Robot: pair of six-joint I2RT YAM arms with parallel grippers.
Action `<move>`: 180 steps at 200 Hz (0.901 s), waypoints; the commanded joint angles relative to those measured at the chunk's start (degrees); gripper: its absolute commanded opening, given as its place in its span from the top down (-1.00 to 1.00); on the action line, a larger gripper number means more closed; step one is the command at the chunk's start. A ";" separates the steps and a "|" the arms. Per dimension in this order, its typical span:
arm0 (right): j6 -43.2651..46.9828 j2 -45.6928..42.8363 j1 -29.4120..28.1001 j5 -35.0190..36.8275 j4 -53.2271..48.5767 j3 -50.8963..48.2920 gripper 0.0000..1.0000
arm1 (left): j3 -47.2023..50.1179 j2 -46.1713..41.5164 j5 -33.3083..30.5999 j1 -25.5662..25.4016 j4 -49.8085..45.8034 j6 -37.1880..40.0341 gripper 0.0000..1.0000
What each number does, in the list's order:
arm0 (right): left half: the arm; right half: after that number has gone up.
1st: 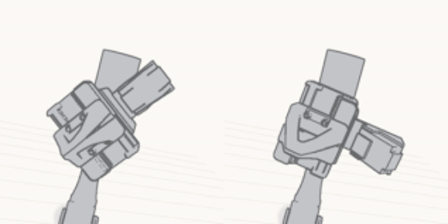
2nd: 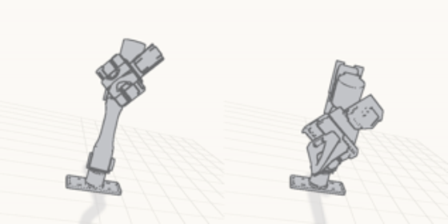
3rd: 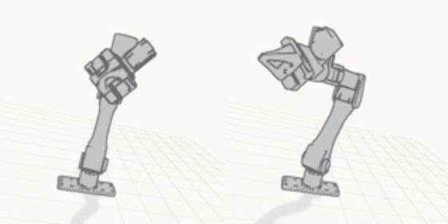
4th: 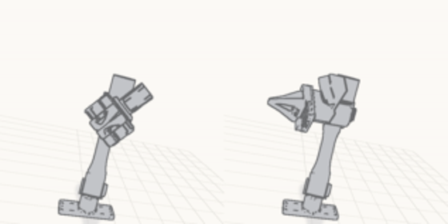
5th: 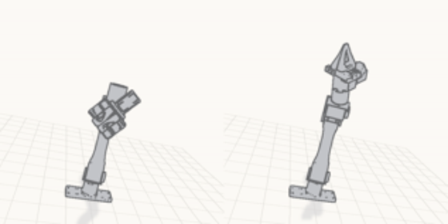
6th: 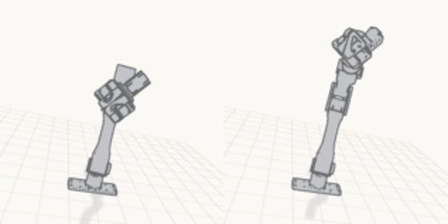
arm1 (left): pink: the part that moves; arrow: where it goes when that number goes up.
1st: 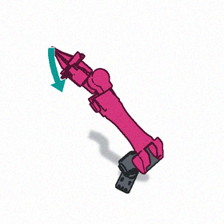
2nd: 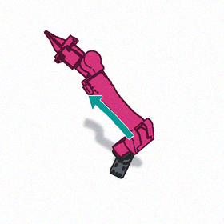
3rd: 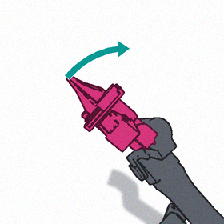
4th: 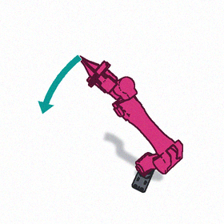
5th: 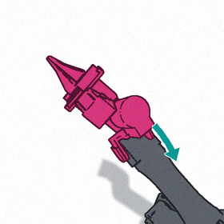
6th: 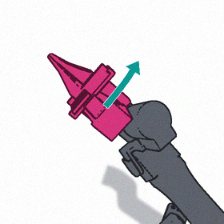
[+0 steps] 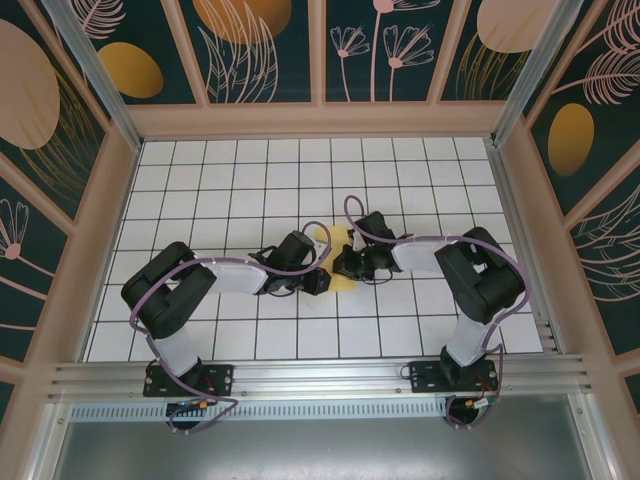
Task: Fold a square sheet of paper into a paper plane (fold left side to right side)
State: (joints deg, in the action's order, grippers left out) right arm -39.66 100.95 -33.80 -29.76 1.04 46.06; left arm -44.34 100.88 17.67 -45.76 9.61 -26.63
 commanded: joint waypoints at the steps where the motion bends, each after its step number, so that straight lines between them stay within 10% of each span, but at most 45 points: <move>1: 1.62 2.19 1.15 4.95 -3.84 0.49 1.00 | 1.78 1.16 -1.59 -0.02 -5.21 0.87 0.69; 180: 5.65 -6.91 9.83 5.91 -7.38 2.98 1.00 | 0.62 0.81 -0.88 -0.08 -4.59 1.23 0.70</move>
State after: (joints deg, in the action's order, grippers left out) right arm -35.09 98.52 -22.74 -24.97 -4.64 48.88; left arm -44.25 100.99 17.47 -45.76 10.26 -26.61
